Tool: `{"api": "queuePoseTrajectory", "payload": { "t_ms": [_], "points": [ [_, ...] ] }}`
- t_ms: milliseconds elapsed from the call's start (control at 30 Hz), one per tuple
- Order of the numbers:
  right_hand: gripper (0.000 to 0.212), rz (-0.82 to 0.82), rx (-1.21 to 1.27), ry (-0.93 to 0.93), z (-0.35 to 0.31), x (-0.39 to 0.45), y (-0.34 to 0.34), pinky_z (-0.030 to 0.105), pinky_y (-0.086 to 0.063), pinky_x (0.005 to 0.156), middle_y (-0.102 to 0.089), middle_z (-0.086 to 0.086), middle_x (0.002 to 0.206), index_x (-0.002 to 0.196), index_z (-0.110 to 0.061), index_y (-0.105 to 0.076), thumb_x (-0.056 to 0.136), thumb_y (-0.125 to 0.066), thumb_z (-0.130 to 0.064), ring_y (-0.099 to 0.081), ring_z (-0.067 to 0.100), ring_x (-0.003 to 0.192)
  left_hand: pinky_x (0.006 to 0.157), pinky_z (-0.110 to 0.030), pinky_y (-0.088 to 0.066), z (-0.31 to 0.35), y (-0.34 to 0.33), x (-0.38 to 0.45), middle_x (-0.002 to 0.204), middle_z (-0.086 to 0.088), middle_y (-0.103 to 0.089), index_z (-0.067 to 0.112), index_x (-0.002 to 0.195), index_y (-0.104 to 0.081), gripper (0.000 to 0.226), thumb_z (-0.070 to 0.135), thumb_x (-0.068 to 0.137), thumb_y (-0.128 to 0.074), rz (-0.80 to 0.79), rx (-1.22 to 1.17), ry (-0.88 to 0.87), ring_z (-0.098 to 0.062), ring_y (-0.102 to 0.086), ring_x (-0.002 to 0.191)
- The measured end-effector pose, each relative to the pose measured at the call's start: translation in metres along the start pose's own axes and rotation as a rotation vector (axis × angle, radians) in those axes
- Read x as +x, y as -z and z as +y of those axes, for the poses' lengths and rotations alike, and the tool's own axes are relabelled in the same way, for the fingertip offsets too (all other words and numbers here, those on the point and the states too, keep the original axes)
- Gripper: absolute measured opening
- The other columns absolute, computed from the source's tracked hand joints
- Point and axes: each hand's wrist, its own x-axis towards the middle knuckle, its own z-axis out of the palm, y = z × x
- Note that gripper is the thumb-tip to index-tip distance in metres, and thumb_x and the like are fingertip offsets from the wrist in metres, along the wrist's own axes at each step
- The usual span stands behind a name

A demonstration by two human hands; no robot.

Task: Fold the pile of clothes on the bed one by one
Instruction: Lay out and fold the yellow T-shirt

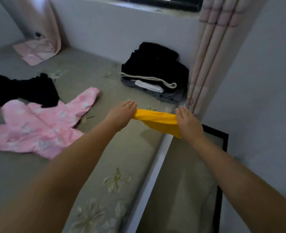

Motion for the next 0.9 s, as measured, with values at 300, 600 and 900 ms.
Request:
{"api": "queuePoseTrajectory", "payload": {
  "t_ms": [300, 600, 900],
  "points": [
    [0.048, 0.04, -0.115, -0.104, 0.142, 0.133, 0.035, 0.038, -0.021, 0.113, -0.017, 0.023, 0.15, 0.143, 0.002, -0.016, 0.097, -0.028, -0.001, -0.017, 0.031, 0.14, 0.114, -0.027, -0.007, 0.004, 0.071, 0.195, 0.155, -0.01, -0.002, 0.006, 0.146, 0.001, 0.06, -0.002, 0.095, -0.031, 0.178, -0.001, -0.058, -0.021, -0.002, 0.143],
    [0.044, 0.1, -0.194, -0.067, 0.216, 0.286, 0.028, 0.043, -0.055, 0.061, -0.068, 0.03, 0.088, 0.088, 0.015, -0.066, 0.045, -0.057, 0.02, -0.068, 0.039, 0.078, 0.113, -0.024, -0.005, -0.05, 0.106, 0.364, 0.155, -0.009, 0.001, 0.007, 0.146, 0.002, 0.061, -0.006, 0.094, -0.028, 0.115, 0.028, -0.117, -0.019, 0.0, 0.143],
    [0.051, -0.024, -0.028, 0.105, 0.273, 0.422, -0.032, 0.036, -0.022, 0.113, -0.025, 0.026, 0.147, 0.14, 0.008, -0.023, 0.09, -0.032, 0.009, -0.028, 0.032, 0.137, 0.111, -0.027, -0.017, -0.108, 0.104, 0.476, 0.155, -0.006, -0.007, 0.01, 0.146, -0.004, 0.059, 0.0, 0.096, -0.033, -0.007, 0.126, 0.087, -0.018, -0.01, 0.142]
  ]
}}
